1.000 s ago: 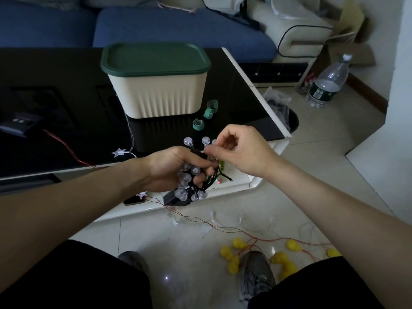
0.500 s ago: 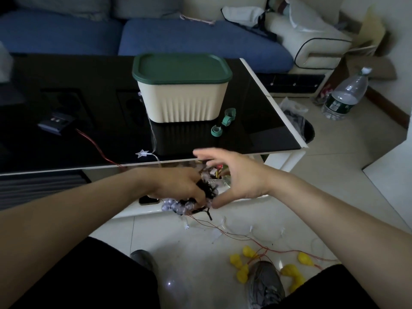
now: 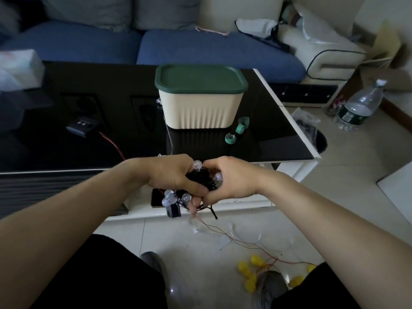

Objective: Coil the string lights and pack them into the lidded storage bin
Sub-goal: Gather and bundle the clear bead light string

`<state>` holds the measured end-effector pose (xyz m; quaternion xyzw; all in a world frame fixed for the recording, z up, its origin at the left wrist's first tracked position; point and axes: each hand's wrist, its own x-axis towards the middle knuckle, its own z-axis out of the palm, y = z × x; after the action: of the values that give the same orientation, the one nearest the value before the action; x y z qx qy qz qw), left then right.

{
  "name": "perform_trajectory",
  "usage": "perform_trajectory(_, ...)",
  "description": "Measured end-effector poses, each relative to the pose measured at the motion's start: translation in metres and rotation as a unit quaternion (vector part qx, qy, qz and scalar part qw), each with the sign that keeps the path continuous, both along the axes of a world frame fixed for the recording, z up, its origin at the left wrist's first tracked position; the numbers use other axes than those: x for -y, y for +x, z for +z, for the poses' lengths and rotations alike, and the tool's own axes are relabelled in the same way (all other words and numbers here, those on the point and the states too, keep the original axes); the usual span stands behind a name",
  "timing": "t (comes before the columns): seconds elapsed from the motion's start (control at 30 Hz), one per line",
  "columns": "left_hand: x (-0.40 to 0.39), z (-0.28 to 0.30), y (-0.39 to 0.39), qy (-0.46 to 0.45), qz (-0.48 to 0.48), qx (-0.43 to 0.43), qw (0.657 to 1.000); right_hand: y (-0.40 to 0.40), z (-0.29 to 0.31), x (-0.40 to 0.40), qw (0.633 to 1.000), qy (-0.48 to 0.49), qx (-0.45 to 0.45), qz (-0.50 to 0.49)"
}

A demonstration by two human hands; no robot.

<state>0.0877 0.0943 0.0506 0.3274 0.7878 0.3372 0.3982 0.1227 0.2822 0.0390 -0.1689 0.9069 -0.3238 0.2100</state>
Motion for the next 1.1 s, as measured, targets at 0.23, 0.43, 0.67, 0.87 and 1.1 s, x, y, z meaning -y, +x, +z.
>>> perform_trajectory(0.23, 0.002, -0.01, -0.012, 0.015, 0.134, 0.02, 0.991, -0.014, -0.008, -0.017, 0.984, -0.155, 0.087, -0.033)
perform_trajectory(0.43, 0.005, -0.019, -0.018, 0.076, 0.224, 0.167, 0.957, -0.041, -0.026, -0.059, 0.966, -0.028, -0.146, -0.214)
perform_trajectory(0.67, -0.009, -0.02, -0.017, 0.095, 0.255, 0.092, 0.958, -0.074, -0.052, -0.065, 0.962, 0.116, -0.129, -0.21)
perform_trajectory(0.87, -0.022, -0.011, -0.012, 0.205, 0.413, 0.147, 0.875, -0.084, -0.051, -0.059, 0.956, 0.125, -0.181, -0.193)
perform_trajectory(1.1, -0.015, -0.007, -0.015, 0.244, 0.497, 0.24, 0.798, -0.081, -0.052, -0.049, 0.973, 0.063, -0.176, -0.138)
